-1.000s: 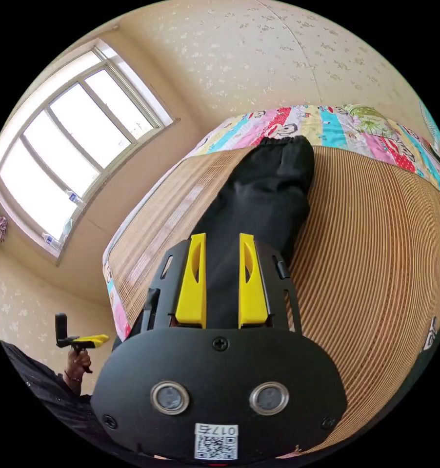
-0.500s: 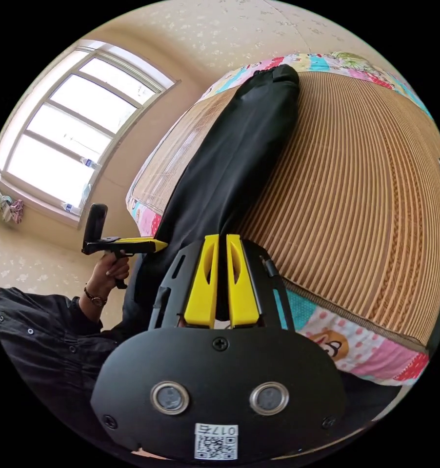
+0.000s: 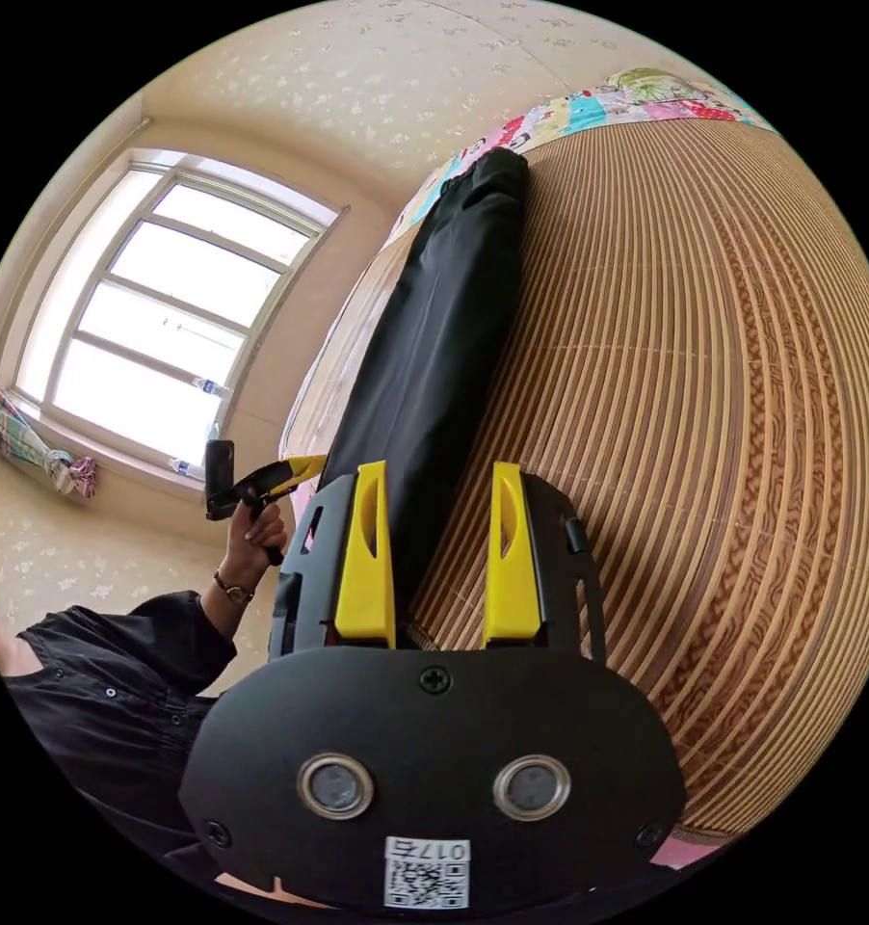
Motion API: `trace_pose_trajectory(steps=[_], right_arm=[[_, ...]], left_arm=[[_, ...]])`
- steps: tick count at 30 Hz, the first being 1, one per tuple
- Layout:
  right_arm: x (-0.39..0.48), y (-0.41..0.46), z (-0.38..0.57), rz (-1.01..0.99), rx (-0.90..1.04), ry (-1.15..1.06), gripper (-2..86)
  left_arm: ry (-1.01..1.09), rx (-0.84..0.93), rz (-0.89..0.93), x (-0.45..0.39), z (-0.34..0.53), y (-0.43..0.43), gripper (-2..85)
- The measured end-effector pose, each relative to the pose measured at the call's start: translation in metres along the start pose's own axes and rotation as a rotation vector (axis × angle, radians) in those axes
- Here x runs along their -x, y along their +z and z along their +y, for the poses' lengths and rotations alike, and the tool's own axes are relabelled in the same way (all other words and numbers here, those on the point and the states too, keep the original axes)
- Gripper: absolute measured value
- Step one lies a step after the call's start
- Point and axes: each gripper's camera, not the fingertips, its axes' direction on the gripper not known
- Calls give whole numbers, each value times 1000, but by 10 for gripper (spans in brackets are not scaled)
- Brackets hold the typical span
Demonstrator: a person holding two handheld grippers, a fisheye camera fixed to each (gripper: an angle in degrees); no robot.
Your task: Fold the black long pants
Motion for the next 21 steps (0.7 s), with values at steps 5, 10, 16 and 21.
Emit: trace_pose_trajectory(steps=[5,10,16,21], right_arm=[[6,4,21,-50,81,10,82],[0,-18,72,-314,33,60,36],[116,-151,83,-479,-192,-307,21],[260,-273,76,-401,-356,-737,16]], left_arm=[[-4,38,5,-13,46,15,64],[-53,39,355,6,83,-5,41],[351,-252,645,-95,98,-159,39],[727,-480,671,-212,89,-294,40]])
